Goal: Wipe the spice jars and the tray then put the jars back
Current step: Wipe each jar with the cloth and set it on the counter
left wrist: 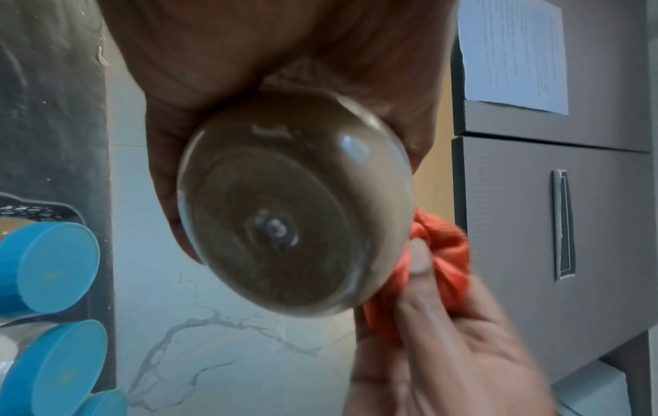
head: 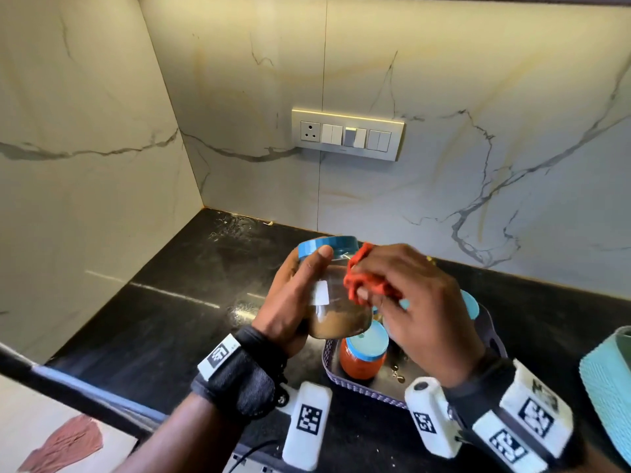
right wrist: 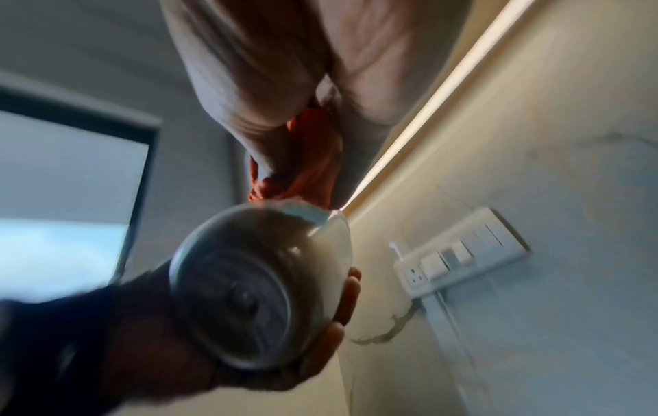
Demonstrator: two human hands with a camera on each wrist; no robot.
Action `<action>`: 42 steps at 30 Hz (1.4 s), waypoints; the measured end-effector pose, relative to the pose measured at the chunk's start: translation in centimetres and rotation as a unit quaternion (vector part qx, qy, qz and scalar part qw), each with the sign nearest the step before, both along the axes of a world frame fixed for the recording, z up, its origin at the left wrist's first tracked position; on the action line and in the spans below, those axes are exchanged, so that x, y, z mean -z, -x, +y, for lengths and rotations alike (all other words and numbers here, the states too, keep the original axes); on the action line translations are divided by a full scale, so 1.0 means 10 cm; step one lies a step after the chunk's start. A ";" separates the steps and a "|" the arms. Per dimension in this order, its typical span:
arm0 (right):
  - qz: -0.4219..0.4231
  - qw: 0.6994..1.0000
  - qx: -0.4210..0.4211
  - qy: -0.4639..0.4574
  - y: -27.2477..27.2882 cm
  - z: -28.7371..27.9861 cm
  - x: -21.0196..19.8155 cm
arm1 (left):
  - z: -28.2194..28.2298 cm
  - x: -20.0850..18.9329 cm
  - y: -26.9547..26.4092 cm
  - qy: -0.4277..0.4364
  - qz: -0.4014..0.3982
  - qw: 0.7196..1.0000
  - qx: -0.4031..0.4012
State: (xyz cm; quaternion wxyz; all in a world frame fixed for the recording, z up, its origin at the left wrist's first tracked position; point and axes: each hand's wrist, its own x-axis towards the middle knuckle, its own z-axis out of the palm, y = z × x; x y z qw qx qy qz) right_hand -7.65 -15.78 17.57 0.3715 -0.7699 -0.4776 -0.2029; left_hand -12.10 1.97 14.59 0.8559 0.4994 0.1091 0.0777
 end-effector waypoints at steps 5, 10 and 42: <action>-0.155 0.980 -0.059 0.107 0.15 -0.03 0.17 | 0.11 -0.01 0.02 -0.013 -0.006 1.000 -0.018; 0.085 0.994 -0.008 -0.061 -0.22 0.14 0.04 | 0.13 -0.06 0.07 -0.032 -0.018 0.999 -0.001; 0.008 0.999 0.035 -0.014 0.33 0.42 0.26 | 0.56 -0.03 0.27 -0.045 -0.007 0.993 0.112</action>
